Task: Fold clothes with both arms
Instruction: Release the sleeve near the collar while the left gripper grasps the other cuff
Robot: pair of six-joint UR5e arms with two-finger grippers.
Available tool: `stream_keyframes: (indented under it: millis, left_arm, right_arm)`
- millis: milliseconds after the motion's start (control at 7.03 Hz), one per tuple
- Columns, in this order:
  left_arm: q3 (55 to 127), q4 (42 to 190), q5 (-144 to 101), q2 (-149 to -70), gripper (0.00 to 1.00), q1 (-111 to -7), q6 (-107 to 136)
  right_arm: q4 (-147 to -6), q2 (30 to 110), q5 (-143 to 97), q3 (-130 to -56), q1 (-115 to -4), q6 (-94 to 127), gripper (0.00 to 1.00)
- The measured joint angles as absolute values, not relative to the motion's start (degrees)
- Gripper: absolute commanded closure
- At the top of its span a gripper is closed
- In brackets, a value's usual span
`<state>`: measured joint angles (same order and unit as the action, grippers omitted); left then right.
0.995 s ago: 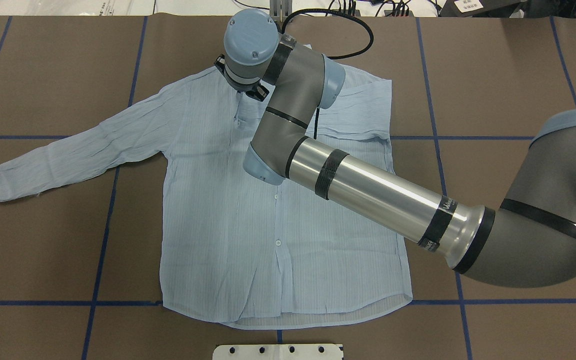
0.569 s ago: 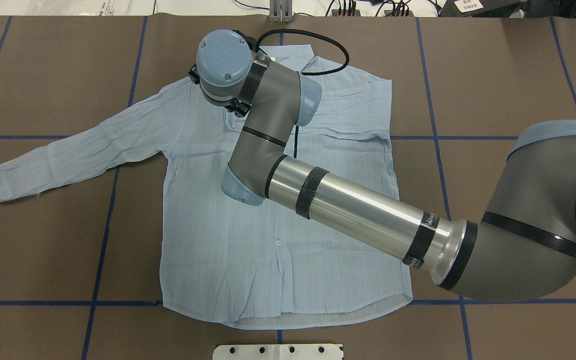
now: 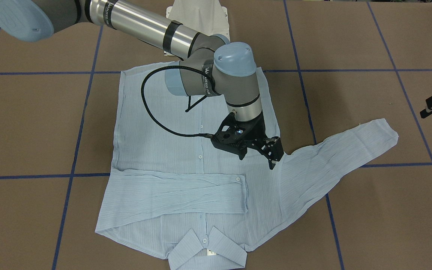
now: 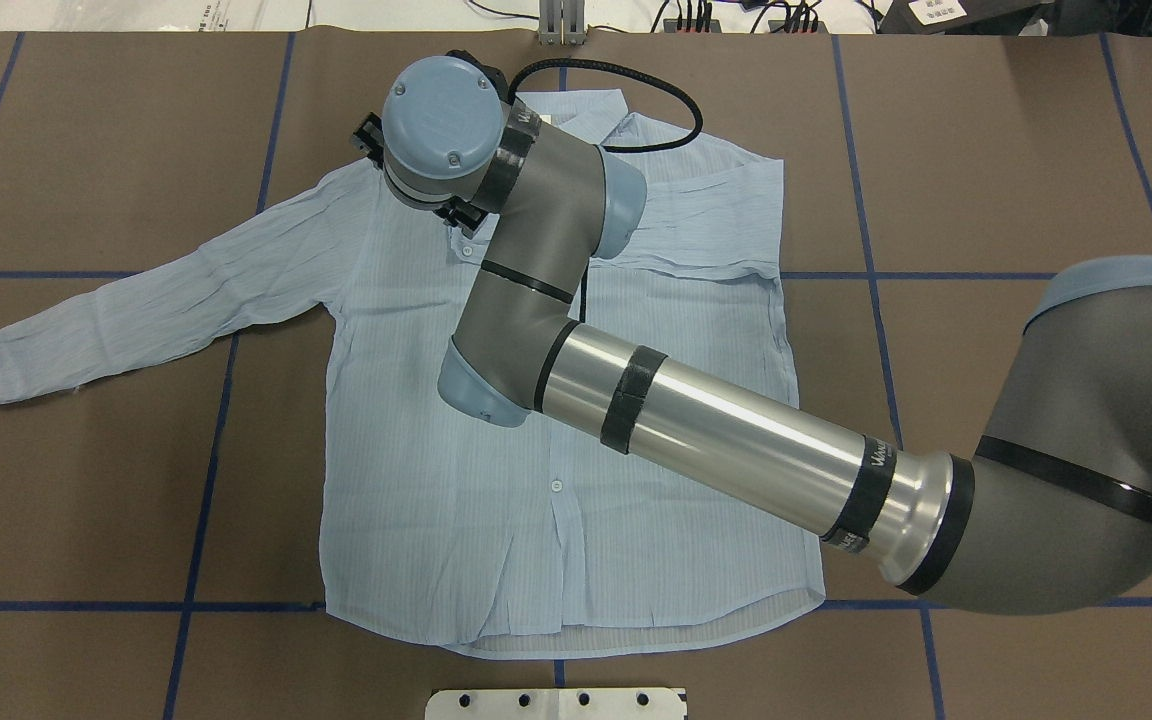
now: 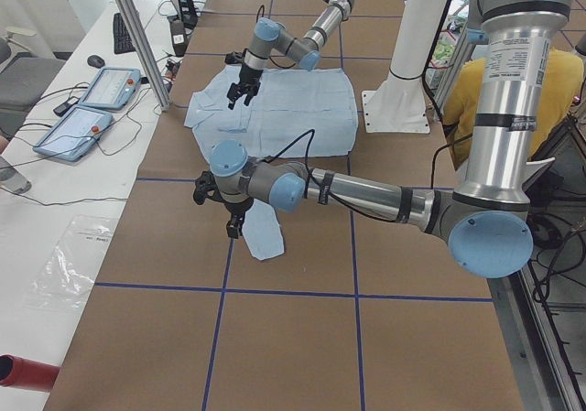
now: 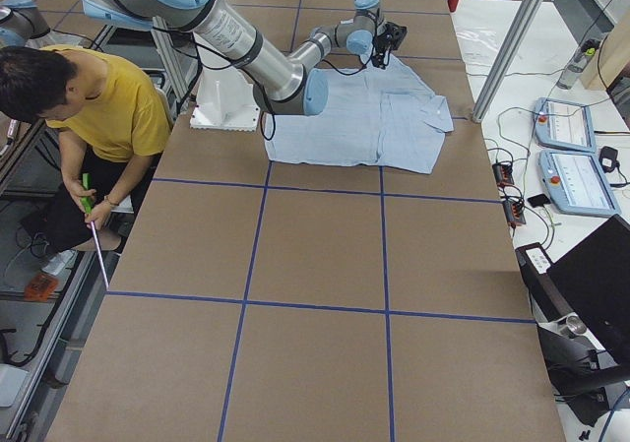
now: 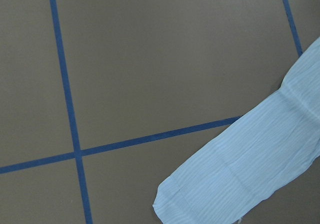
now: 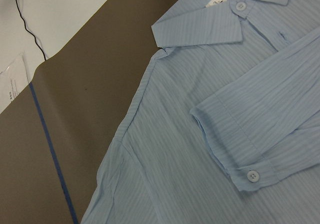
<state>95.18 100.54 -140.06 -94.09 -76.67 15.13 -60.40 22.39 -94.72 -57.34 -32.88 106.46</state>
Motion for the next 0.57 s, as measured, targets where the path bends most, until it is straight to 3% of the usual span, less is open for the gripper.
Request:
stream_keyframes:
  millis: [569]
  left_arm:
    - [89.85,107.31,-140.87,-94.11,0.01,-69.80,21.14]
  right_arm:
    - [-65.37,28.05,-95.18,-67.65,-34.27,106.22,0.00]
